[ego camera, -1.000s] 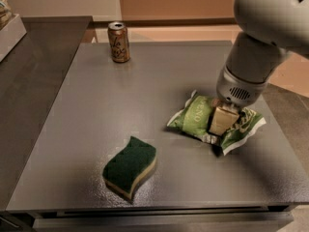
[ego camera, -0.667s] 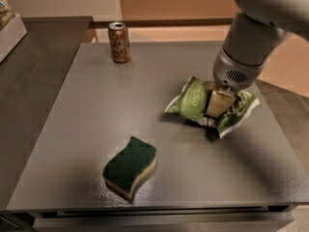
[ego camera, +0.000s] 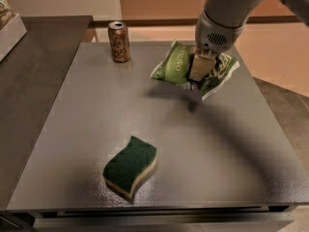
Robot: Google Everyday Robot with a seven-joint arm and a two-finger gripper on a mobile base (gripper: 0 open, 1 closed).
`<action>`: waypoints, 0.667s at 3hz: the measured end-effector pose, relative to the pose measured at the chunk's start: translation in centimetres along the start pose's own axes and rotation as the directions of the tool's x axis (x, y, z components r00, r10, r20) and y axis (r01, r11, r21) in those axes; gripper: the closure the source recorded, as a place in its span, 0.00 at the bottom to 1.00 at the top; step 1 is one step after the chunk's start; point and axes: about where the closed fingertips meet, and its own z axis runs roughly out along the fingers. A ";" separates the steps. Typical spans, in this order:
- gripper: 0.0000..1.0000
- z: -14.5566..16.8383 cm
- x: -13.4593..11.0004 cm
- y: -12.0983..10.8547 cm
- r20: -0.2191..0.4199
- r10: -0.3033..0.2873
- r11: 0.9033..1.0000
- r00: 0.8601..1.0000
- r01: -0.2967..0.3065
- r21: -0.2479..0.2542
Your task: Move green jalapeno chip bag near orange can
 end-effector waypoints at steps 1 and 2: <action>1.00 0.6 -3.8 -3.0 0.030 -0.038 0.999 0.999 0.037 0.030; 1.00 1.7 -7.3 -5.9 0.055 -0.065 0.997 0.996 0.063 0.045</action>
Offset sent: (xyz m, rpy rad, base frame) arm 0.1236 0.0867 0.0168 0.0394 -0.0918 0.0988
